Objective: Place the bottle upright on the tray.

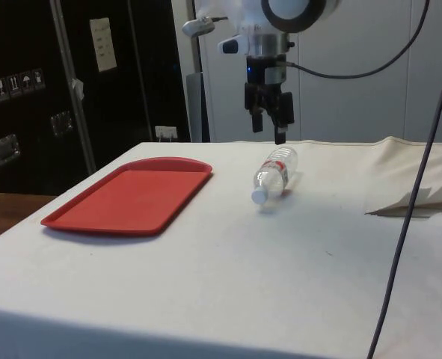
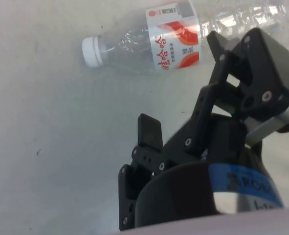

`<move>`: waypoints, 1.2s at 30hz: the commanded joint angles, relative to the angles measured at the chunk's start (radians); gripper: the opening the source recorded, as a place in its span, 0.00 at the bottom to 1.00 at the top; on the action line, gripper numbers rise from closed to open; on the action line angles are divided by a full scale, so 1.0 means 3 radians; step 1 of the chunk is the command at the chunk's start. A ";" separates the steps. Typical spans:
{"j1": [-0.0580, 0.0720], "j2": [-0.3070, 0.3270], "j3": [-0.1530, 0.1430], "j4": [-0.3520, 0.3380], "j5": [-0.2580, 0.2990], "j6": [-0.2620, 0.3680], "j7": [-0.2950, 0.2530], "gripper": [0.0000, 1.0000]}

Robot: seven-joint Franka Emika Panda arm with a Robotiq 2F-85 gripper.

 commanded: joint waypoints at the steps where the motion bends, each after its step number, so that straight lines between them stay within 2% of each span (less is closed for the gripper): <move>1: -0.0010 0.0037 -0.0003 0.0020 -0.0107 0.0013 0.0037 1.00; 5: -0.0010 0.0043 -0.0007 0.0023 -0.0217 0.0007 0.0040 1.00; 6: 0.0000 0.0007 -0.0003 0.0000 -0.0137 -0.0007 0.0000 1.00; 8: -0.0010 0.0047 -0.0007 0.0023 -0.0280 0.0003 0.0043 1.00; 12: -0.0010 0.0053 -0.0010 0.0027 -0.0363 0.0000 0.0047 1.00; 13: 0.0000 0.0017 -0.0003 0.0000 -0.0280 -0.0010 0.0000 1.00; 14: -0.0010 0.0057 -0.0010 0.0027 -0.0387 0.0000 0.0047 1.00; 22: -0.0010 0.0083 -0.0013 0.0033 -0.0577 0.0000 0.0050 1.00; 23: 0.0000 0.0050 -0.0007 0.0007 -0.0497 -0.0010 0.0000 1.00; 24: -0.0010 0.0090 -0.0013 0.0033 -0.0620 0.0000 0.0050 1.00; 30: -0.0010 0.0103 -0.0017 0.0040 -0.0750 -0.0010 0.0057 1.00; 31: 0.0000 0.0073 -0.0010 0.0010 -0.0647 -0.0013 0.0003 1.00; 32: -0.0010 0.0107 -0.0017 0.0040 -0.0770 -0.0010 0.0057 1.00; 36: -0.0010 0.0113 -0.0017 0.0047 -0.0877 -0.0030 0.0063 1.00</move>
